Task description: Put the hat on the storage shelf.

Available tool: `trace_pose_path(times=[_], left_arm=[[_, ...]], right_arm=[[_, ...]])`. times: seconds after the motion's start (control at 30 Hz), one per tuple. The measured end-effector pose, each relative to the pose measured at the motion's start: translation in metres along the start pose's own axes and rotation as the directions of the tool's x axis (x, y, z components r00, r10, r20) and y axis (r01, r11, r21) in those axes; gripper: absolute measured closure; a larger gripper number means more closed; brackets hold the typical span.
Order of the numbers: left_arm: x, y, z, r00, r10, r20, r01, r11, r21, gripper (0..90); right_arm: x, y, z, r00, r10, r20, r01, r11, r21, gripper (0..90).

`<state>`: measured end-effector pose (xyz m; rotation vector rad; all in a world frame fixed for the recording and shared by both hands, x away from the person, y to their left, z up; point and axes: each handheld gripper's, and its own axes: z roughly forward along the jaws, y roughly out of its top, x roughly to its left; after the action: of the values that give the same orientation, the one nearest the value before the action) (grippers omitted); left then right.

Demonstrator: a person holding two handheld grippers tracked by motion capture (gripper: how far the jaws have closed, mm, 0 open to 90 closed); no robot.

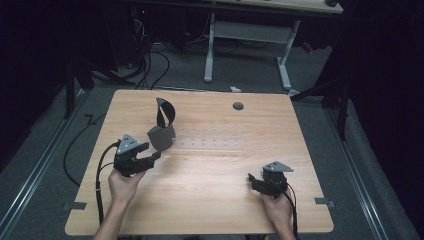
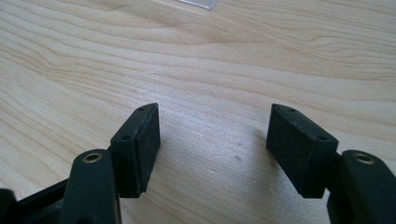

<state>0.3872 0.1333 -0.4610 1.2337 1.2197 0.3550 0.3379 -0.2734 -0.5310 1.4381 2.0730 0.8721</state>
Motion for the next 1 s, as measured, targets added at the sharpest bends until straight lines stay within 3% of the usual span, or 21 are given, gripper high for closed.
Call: trace_pose_path(times=[0.23,0.3,0.67,1.0], left_arm=[[-0.004,-0.009,-0.008,0.9997,-0.018,0.019,0.018,0.9996,0.022,42.3],[-0.006,-0.014,-0.008,0.9998,-0.007,0.02,0.006,0.9994,0.033,42.2],[-0.015,-0.037,-0.008,0.9987,-0.021,0.046,0.017,0.9963,0.084,41.6],[-0.021,-0.048,-0.006,0.9978,-0.032,0.058,0.026,0.9938,0.108,40.7]], right_arm=[[0.0,0.0,0.0,1.0,0.0,0.0,0.0,1.0,0.0,35.2],[0.0,0.0,0.0,1.0,0.0,0.0,0.0,1.0,0.0,35.1],[0.0,0.0,0.0,1.0,0.0,-0.002,0.0,1.0,0.0,35.0],[0.0,0.0,0.0,1.0,-0.001,-0.002,0.001,1.0,-0.001,35.0]])
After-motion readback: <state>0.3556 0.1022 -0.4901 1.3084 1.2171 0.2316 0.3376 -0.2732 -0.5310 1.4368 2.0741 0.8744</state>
